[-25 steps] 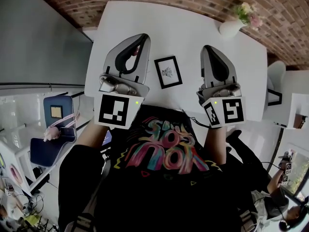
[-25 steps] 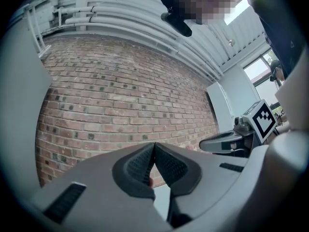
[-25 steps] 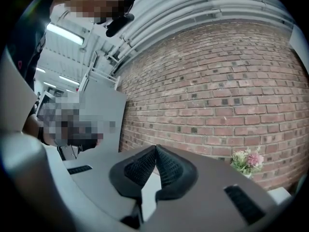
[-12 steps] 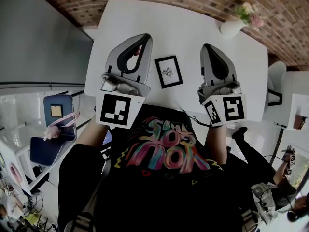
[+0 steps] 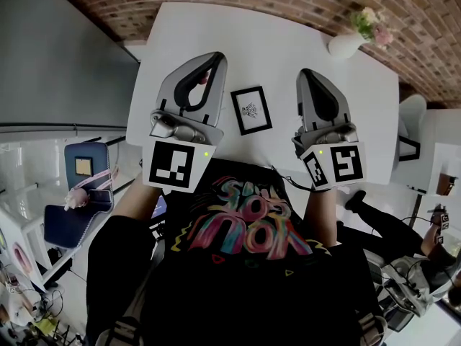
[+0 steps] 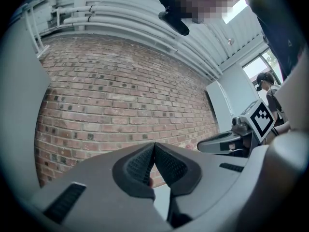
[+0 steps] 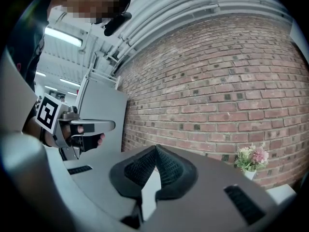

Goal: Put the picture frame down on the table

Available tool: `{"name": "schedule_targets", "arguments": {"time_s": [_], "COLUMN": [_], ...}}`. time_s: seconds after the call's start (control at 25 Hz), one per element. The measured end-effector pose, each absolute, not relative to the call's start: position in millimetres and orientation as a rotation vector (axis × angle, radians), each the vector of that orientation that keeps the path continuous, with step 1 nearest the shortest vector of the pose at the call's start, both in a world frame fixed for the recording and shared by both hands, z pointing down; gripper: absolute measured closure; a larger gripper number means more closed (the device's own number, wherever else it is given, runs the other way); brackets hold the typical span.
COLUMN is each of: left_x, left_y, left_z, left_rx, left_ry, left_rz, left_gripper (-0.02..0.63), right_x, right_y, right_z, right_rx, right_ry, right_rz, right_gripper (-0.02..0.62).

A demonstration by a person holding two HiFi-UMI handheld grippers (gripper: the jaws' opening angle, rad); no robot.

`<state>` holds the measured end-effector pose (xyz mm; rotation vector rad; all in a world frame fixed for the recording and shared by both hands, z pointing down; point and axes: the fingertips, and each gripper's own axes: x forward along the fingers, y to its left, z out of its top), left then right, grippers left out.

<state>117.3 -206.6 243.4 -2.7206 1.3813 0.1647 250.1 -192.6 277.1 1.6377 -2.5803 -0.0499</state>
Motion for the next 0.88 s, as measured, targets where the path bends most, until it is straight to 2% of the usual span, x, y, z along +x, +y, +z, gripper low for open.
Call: {"name": "schedule_targets", "arguments": {"time_s": [0.88], "left_x": [113.0], "left_y": [-210.1], "left_z": [246.1], "left_rx": [-2.720], "left_ry": [1.386], "left_rz": [0.154], "left_gripper": [0.583], "right_x": [245.4], "right_y": [-197.1], "right_z": [282.0], "right_rx": [1.626], "right_ry": [-2.613], "right_rz": [0.005], "right_gripper": [0.575]}}
